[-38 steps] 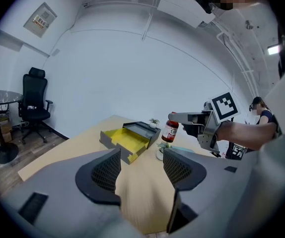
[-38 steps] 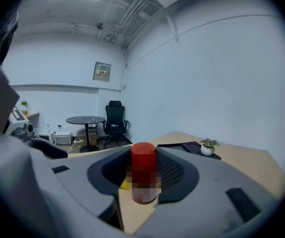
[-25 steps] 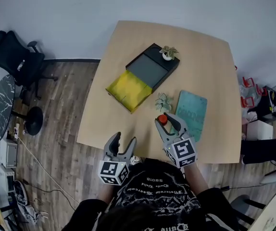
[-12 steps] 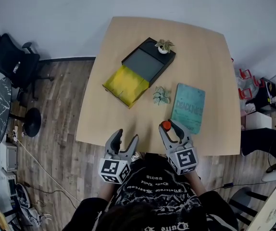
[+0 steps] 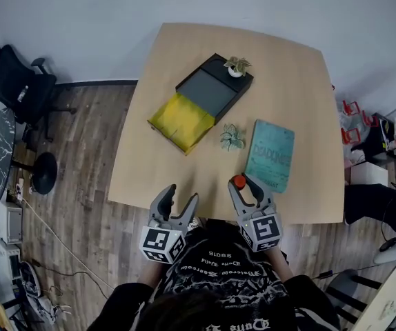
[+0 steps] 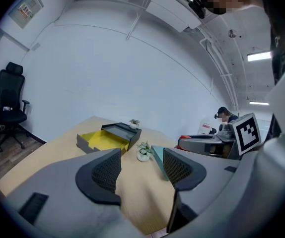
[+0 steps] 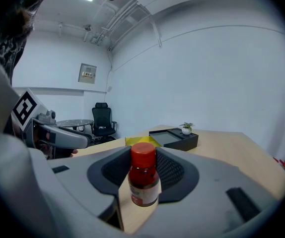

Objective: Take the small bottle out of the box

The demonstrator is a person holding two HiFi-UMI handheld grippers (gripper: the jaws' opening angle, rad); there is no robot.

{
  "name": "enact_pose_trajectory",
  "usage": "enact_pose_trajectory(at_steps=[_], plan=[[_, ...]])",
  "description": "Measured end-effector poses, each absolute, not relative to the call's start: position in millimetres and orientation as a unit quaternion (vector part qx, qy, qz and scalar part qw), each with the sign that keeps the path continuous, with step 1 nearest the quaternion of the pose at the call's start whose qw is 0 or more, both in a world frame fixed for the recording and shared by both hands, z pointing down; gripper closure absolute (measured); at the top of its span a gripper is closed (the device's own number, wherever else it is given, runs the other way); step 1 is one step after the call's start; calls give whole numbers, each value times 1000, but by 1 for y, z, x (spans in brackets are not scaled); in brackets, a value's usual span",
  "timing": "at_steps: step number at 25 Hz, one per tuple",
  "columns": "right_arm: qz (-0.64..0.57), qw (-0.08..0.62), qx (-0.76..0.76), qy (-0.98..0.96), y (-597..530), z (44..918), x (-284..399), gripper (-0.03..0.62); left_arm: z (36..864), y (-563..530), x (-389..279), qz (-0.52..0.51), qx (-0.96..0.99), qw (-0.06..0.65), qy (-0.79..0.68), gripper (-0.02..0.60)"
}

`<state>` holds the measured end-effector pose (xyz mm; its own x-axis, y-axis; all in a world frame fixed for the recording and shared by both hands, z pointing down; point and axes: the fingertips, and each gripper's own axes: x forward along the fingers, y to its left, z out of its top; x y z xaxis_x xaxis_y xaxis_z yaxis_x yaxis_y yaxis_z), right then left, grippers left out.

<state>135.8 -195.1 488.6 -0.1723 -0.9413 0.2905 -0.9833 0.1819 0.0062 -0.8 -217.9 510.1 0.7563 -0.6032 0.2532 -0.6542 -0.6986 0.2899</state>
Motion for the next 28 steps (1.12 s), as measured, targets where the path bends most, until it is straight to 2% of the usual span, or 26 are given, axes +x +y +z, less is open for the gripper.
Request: enact_pose_trajectory(at_steps=[5, 9, 13, 28], plan=[[96, 108, 626, -766, -202, 490, 128, 439, 502, -220, 8, 63, 929, 183, -314, 334], [97, 110, 623, -768, -206, 491, 128, 439, 498, -222, 9, 70, 931, 164, -318, 483], [97, 109, 622, -770, -207, 492, 130, 439, 496, -224, 8, 72, 930, 159, -322, 573], [96, 106, 617, -773, -209, 494, 139, 441, 490, -228, 18, 54, 929, 163, -327, 578]])
